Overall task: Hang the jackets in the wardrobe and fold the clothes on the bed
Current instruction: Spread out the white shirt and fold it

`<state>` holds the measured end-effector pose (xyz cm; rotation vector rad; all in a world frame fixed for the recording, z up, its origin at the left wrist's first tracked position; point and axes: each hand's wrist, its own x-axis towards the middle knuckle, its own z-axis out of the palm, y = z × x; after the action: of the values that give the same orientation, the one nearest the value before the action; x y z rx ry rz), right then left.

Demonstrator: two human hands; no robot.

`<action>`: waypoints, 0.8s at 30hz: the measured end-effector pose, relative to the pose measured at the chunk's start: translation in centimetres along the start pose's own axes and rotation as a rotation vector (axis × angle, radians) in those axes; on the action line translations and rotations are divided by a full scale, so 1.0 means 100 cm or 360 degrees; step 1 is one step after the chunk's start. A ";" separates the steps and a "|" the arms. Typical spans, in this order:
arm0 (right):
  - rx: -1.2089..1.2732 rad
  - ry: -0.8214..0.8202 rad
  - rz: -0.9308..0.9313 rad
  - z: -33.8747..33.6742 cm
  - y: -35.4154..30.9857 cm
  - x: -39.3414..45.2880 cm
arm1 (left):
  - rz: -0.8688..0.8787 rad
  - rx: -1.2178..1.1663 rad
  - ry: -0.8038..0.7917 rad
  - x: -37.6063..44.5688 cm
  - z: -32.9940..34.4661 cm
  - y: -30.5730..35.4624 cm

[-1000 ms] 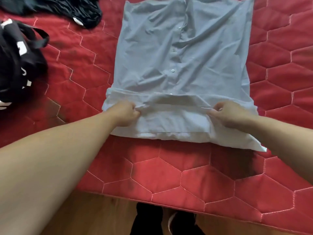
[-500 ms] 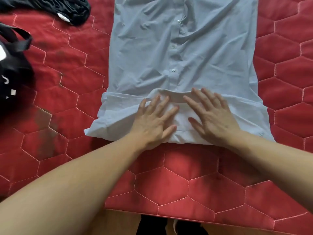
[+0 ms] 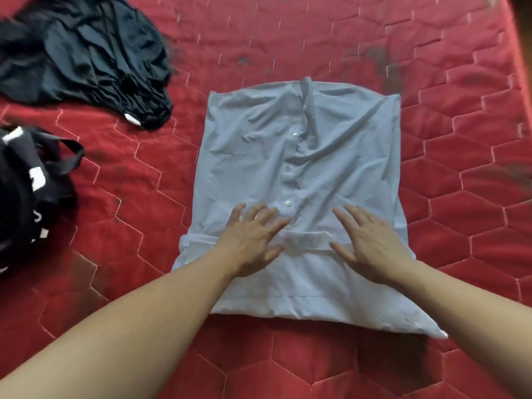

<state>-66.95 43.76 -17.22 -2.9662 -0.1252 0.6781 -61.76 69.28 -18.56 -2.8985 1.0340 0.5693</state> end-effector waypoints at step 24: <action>0.0223 0.0386 0.0298 -0.095 0.088 0.295 | -0.0759 -0.0122 0.0177 0.263 -0.084 -0.164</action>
<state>-35.81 37.34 -22.37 -2.9170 0.2117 0.3231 -30.03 64.98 -21.45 -3.1068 0.2997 0.4302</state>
